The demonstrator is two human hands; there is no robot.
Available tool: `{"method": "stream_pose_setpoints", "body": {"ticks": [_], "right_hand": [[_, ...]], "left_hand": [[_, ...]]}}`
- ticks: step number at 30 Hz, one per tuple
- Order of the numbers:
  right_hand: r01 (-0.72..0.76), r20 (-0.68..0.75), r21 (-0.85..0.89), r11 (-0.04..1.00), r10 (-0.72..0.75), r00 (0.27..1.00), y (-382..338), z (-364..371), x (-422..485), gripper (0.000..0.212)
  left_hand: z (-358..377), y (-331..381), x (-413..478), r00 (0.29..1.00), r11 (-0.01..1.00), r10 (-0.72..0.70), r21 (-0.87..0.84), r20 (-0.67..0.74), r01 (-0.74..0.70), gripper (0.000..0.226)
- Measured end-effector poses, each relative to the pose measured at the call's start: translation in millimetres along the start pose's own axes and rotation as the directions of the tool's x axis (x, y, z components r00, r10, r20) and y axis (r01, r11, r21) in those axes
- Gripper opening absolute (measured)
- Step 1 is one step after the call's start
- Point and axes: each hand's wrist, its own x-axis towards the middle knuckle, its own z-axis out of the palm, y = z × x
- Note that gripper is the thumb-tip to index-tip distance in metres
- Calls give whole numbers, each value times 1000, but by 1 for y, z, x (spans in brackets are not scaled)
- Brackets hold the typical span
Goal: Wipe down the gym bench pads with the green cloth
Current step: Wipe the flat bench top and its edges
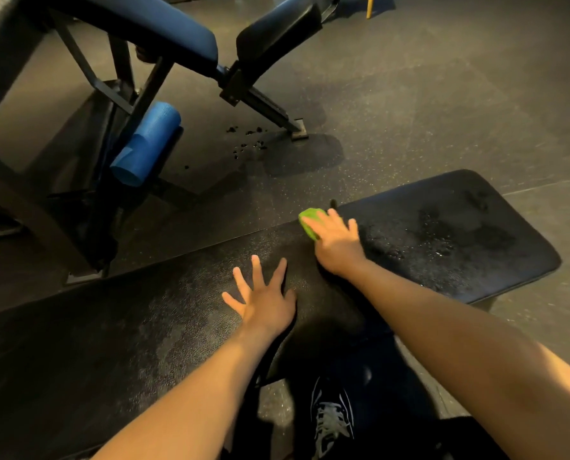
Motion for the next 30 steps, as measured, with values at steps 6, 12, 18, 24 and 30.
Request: {"method": "stream_pose_setpoints", "body": {"ticks": [6, 12, 18, 24, 30], "right_hand": [[-296, -111, 42, 954, 299, 948, 16, -13, 15, 61], [124, 67, 12, 992, -125, 990, -29, 12, 3, 61], [-106, -43, 60, 993, 108, 993, 37, -16, 1, 74], [-145, -105, 122, 982, 158, 982, 18, -12, -44, 65], [225, 42, 138, 965, -232, 972, 5, 12, -98, 57]], "left_hand": [[14, 4, 3, 1000, 1000, 7, -30, -26, -7, 63], [21, 6, 8, 996, 999, -25, 27, -80, 28, 67], [21, 22, 3, 996, 996, -60, 59, -73, 64, 62], [25, 22, -3, 994, 999, -43, -17, -97, 42, 59], [29, 19, -10, 985, 999, 19, 42, -172, -11, 57]]}}
